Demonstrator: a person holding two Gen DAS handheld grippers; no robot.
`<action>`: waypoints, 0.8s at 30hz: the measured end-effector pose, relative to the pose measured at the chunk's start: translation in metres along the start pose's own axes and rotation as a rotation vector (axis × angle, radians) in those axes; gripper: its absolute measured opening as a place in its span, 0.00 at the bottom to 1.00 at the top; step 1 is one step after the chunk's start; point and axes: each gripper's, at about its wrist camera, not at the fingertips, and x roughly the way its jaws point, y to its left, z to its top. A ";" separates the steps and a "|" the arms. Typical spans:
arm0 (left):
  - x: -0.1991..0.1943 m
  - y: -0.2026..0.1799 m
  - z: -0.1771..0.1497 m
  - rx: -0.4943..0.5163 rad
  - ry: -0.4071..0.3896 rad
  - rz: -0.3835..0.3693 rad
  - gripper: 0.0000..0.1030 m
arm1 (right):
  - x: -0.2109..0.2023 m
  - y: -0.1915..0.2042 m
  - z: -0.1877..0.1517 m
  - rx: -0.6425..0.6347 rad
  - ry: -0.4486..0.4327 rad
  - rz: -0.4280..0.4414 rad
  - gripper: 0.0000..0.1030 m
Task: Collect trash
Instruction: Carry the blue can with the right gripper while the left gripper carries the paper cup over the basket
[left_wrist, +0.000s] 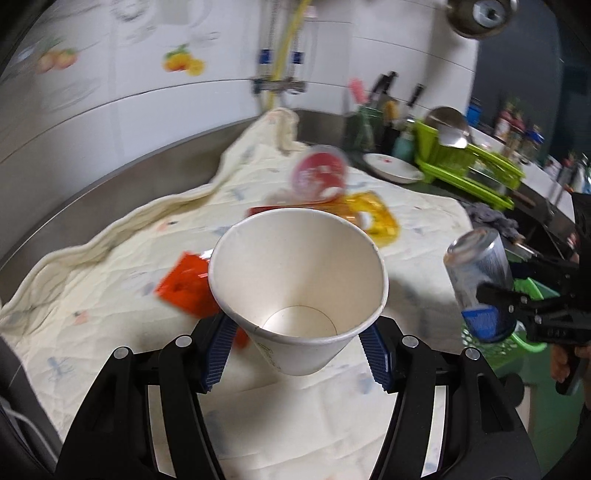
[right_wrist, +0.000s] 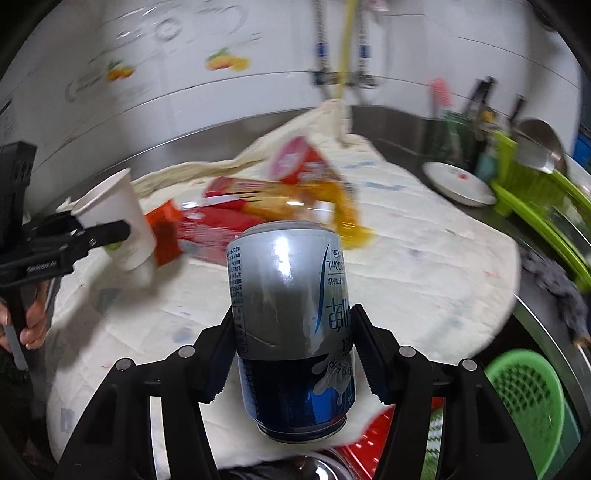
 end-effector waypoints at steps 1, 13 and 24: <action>0.002 -0.007 0.001 0.011 0.001 -0.013 0.59 | -0.006 -0.011 -0.005 0.020 -0.002 -0.026 0.56; 0.029 -0.117 0.013 0.140 0.026 -0.204 0.59 | -0.058 -0.151 -0.080 0.233 0.049 -0.362 0.56; 0.043 -0.202 0.016 0.249 0.051 -0.309 0.60 | -0.072 -0.241 -0.145 0.441 0.116 -0.507 0.58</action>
